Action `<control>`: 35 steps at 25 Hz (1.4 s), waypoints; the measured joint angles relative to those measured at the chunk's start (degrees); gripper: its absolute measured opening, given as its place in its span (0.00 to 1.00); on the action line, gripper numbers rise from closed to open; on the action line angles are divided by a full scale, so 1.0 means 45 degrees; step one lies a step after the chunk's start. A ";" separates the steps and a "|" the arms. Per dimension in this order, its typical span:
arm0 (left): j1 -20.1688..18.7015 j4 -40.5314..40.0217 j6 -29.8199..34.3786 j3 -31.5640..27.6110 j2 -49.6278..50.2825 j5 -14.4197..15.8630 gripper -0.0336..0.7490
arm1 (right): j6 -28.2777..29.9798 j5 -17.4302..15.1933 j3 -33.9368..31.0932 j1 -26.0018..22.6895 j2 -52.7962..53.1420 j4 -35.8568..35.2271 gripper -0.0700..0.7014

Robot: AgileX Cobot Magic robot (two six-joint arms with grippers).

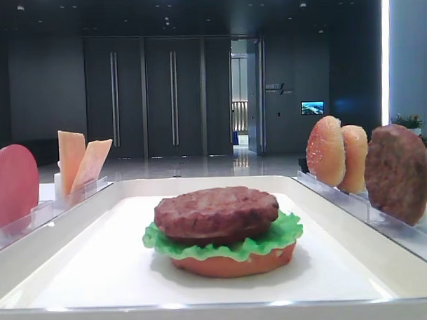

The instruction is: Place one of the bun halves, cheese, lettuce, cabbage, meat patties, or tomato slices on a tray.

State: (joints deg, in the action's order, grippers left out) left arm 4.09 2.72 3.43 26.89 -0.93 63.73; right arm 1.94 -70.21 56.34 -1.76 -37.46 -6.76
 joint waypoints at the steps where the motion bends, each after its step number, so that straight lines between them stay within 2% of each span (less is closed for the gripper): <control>1: 0.0000 0.0000 0.0000 0.0000 0.0000 0.0000 0.04 | 0.0000 0.0000 0.0000 0.0000 0.0463 0.0000 0.64; 13: 0.0000 0.0000 0.0000 0.0000 0.0000 0.0000 0.04 | 0.0004 0.0000 -0.0296 0.0000 0.4591 0.0283 0.63; 25: 0.0000 0.0000 0.0000 0.0000 0.0000 0.0000 0.04 | 0.0015 0.0005 -0.3934 0.0000 0.7946 0.0784 0.63; 35: 0.0000 0.0000 0.0000 0.0000 0.0000 0.0000 0.04 | 0.0019 -0.0030 -0.5453 0.0000 0.8362 0.1183 0.63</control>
State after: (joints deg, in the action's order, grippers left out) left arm 4.09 2.72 3.43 26.89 -0.93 63.73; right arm 2.02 -70.34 31.80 -1.76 0.17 -1.44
